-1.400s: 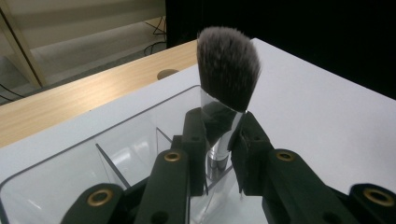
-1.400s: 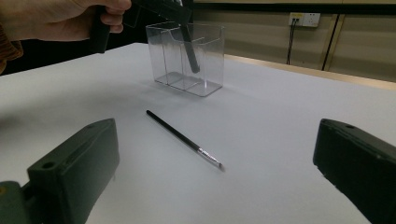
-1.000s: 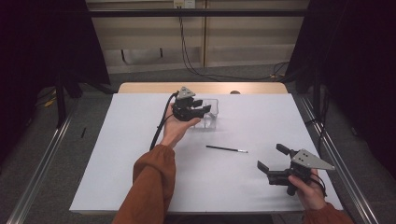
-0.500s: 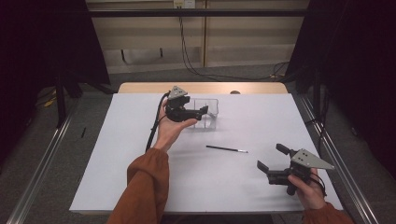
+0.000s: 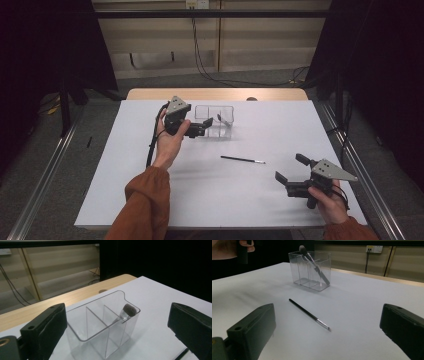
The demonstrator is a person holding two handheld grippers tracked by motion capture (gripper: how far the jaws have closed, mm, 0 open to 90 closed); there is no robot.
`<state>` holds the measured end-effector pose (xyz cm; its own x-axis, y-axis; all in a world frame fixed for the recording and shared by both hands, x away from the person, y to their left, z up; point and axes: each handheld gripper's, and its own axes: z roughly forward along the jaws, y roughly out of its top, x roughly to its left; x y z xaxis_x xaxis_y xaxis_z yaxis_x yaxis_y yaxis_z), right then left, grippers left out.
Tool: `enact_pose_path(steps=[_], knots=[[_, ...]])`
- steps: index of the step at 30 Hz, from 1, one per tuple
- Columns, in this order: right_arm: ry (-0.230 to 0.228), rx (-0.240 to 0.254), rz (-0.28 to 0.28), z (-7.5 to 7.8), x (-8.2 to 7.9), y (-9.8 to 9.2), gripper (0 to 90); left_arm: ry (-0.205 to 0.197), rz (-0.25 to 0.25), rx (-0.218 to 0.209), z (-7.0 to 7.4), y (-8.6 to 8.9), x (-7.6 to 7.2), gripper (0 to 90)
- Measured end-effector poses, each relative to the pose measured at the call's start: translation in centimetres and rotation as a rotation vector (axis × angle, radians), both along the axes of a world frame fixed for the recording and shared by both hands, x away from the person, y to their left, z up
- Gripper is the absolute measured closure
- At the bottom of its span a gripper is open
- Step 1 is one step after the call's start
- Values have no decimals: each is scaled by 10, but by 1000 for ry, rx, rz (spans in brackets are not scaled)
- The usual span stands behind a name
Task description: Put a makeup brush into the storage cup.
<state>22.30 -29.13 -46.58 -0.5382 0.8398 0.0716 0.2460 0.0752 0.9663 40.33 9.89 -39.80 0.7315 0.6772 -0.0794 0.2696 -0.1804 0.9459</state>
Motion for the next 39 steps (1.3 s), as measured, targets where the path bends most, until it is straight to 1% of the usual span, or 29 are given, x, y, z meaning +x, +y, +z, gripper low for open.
enact_pose_path(steps=[2,4,5,7,9,11,13,14,17,19,20,21,22,23,26,27,30,31,32,34,36,37,39], knots=[[-1,-1,0,0,0,0,0,-8,1,-6,-1,4,-4,26],[-1,-1,-1,0,0,0,0,-23,22,8,-2,9,-8,27],[0,-2,-1,0,0,0,0,-27,32,3,-4,11,-9,29],[2,-1,-4,0,0,0,0,-12,31,3,-6,16,-12,39],[0,0,-7,0,1,0,0,-7,36,5,-8,21,-13,40],[1,-1,-8,0,1,0,0,-3,36,-14,-9,27,-16,40],[1,-3,-6,0,1,0,0,-1,35,-42,-11,32,-18,29],[1,-4,-6,0,1,0,0,0,42,-42,-12,35,-20,26],[6,-4,-3,0,1,0,0,6,34,-32,-15,40,-27,27],[9,-6,0,0,0,1,0,2,25,-29,-15,44,-34,26],[11,-7,4,0,0,1,0,-8,24,-26,-15,47,-38,28],[11,-7,4,0,0,1,0,-33,26,-22,-13,50,-43,32],[13,-7,3,0,0,1,0,-45,26,-25,-12,53,-47,32],[14,-6,2,0,0,0,0,-31,27,-35,-11,57,-50,32],[12,-9,3,0,0,1,0,-33,32,-44,-11,66,-59,29],[12,-6,2,0,0,1,0,-33,27,-39,-12,70,-62,28],[15,-6,2,0,1,1,0,-39,40,-43,-16,77,-67,22],[15,-6,3,0,1,2,0,-41,43,-33,-17,78,-68,23],[17,-7,4,0,1,2,0,-43,42,-27,-18,80,-70,22],[16,-11,9,0,1,2,0,-50,45,-35,-20,83,-73,20],[16,-9,8,0,1,2,0,-49,51,-22,-21,85,-76,19],[15,-8,7,0,1,2,0,-50,52,-27,-22,85,-78,20],[14,-9,7,0,1,1,0,-29,44,-35,-23,87,-81,22]])
